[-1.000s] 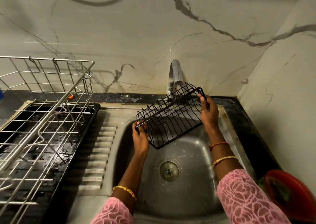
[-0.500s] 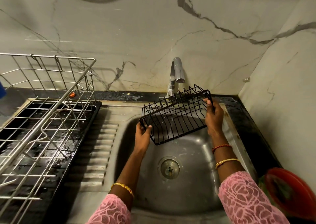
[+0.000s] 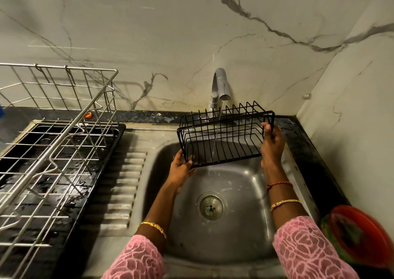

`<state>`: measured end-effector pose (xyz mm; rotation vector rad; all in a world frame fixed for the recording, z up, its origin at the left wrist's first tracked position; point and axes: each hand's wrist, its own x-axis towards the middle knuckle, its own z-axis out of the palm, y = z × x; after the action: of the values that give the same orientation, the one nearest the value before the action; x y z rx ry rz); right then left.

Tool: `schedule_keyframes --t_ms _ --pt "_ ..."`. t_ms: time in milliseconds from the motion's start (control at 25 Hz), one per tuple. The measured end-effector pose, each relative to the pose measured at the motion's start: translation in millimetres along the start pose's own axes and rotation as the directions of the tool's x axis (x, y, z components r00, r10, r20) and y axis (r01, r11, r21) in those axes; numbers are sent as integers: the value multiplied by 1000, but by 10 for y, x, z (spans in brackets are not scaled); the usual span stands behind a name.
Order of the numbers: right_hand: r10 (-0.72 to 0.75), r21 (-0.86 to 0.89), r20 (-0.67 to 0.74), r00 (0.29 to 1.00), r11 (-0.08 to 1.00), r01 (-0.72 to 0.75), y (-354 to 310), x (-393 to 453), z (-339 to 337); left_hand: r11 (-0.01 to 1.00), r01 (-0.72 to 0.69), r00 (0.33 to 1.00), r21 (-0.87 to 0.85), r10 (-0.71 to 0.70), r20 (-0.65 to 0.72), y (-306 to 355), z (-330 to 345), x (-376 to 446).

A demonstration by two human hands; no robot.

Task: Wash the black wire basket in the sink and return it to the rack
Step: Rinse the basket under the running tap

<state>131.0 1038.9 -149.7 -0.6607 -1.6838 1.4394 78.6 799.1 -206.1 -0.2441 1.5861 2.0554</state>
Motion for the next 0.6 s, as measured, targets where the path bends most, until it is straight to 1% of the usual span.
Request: schedule_keyframes --t_ms 280,360,440,600 --pt "41 73 -6 999 997 -41 6 -1 -19 996 -1 1000 -85 1 -3 35 -25 147" --pt "-7 63 3 1000 998 7 -75 -9 5 996 15 1000 -89 -14 8 27 -18 169" --pt "-86 23 10 996 996 86 -165 -30 30 996 48 999 -79 -46 28 14 33 171" --pt "-253 -9 -10 968 968 252 -277 -85 68 993 116 989 -28 -113 91 14 210 173"
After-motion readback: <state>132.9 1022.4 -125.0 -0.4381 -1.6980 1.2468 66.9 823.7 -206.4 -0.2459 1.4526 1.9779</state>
